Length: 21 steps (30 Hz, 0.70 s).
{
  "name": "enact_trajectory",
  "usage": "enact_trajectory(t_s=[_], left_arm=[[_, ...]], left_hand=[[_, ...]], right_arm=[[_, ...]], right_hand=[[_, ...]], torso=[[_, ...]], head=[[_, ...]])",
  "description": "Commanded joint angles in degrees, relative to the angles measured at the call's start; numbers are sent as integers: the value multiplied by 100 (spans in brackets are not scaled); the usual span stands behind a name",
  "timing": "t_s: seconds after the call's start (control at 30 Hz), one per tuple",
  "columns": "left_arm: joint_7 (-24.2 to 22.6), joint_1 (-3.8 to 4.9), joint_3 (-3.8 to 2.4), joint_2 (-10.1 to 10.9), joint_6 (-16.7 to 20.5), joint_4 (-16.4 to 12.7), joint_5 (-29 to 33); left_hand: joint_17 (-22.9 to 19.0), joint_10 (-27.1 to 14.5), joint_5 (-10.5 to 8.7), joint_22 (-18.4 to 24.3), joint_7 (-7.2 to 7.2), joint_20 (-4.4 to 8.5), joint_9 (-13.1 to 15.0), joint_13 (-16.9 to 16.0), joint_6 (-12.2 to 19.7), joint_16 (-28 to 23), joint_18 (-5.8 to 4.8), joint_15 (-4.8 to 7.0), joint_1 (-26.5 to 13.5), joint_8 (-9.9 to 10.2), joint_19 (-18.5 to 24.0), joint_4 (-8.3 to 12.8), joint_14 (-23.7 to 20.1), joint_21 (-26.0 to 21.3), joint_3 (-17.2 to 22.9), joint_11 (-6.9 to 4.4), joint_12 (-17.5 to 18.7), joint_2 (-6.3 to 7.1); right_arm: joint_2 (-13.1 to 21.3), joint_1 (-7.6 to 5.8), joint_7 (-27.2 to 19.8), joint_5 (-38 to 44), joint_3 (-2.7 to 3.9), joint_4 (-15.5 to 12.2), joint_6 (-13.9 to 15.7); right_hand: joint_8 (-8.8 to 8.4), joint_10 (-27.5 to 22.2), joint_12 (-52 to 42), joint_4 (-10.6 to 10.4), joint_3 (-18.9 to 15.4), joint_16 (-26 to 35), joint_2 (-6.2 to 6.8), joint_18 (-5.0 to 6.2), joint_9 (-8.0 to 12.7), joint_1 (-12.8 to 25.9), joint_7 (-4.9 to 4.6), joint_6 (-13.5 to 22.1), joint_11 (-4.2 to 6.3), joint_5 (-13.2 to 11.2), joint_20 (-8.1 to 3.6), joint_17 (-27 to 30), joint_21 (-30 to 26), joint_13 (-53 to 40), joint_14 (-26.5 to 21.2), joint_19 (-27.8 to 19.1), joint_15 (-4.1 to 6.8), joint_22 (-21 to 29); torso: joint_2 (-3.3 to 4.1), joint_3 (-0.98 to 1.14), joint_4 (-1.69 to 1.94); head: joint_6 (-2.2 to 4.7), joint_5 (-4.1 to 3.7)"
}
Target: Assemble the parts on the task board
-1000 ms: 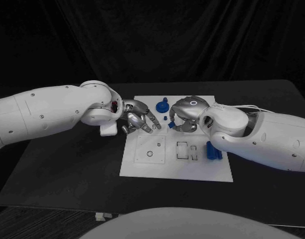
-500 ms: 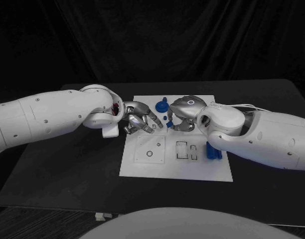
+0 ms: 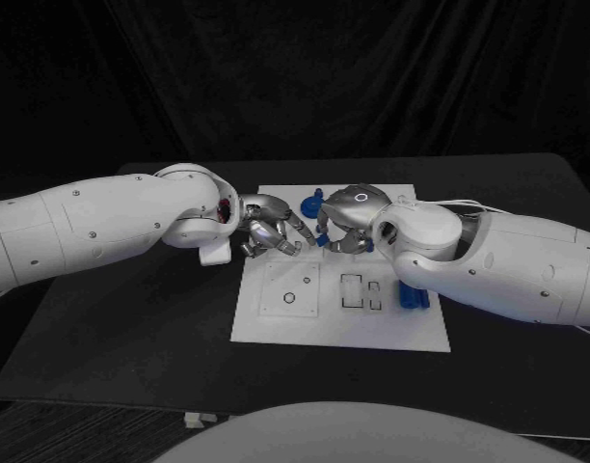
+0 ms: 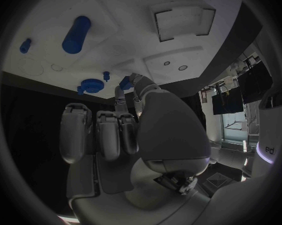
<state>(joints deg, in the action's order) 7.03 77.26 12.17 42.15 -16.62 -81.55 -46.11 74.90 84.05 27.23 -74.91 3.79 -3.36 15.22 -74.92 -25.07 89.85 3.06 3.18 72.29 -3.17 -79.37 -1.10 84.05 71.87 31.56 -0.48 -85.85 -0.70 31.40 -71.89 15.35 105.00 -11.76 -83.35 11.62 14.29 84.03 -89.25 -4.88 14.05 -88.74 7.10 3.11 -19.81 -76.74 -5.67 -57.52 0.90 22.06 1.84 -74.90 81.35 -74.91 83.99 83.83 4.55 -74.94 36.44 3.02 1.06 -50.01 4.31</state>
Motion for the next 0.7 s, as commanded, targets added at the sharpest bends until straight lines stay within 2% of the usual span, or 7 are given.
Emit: enact_trajectory(t_s=[0.03, 0.3, 0.5, 0.7], left_arm=[[-145, -14, -4, -10, 7, -3, 6], [-94, -23, -4, -35, -52, 55, 6], [-12, -48, -4, -58, -129, 112, 6], [23, -80, -4, -73, -143, 164, 6]], left_hand=[[1510, 127, -24, -969, 5, 34, 9, -1079, -29, 15, 107, 29, -1, 2, -13, -12, 595, 20, 18, -34, 29, 41], [1510, 120, -33, -966, 13, 36, -7, -1073, -27, 15, 109, 30, -10, -5, -7, -21, 595, 12, 15, -32, 36, 37], [1510, 93, -46, -956, 30, 36, -51, -1051, 21, 15, 114, 26, -28, 0, 13, -37, 595, -17, 8, -21, 60, 38], [1510, 73, -60, -954, 46, 33, -91, -1035, 64, 15, 115, 19, -38, 5, 21, -47, 595, -23, 7, -11, 77, 33]], right_arm=[[-33, 21, 78, 19, 3, 19, -79], [-83, 38, 48, 19, 3, 42, -38], [-93, 41, 18, 19, 3, 37, 37], [-90, 42, -8, 19, 3, 31, 81]], right_hand=[[1, 507, -5, -31, -9, -4, 6, -91, -7, 70, 175, -142, -33, 25, 17, -1242, -33, -1341, 535, 187, -37, -1212], [-5, 503, -1, -27, -5, 0, 3, -88, -7, 65, 173, -138, -36, 28, 20, -1233, -43, -1332, 533, 182, -41, -1208], [-16, 504, -3, -24, -5, -4, 7, -88, -6, 65, 167, -128, -41, 28, 24, -1241, -43, -1335, 535, 182, -45, -1208], [-22, 505, -3, -22, -4, -2, 6, -88, -6, 63, 164, -121, -44, 28, 27, -1237, -45, -1337, 533, 181, -48, -1208]], torso=[[-2, 0, -2], [6, -3, 7], [1, -6, 2], [-2, -1, -5]], head=[[1, 8], [1, 8], [1, -2], [1, 15]])
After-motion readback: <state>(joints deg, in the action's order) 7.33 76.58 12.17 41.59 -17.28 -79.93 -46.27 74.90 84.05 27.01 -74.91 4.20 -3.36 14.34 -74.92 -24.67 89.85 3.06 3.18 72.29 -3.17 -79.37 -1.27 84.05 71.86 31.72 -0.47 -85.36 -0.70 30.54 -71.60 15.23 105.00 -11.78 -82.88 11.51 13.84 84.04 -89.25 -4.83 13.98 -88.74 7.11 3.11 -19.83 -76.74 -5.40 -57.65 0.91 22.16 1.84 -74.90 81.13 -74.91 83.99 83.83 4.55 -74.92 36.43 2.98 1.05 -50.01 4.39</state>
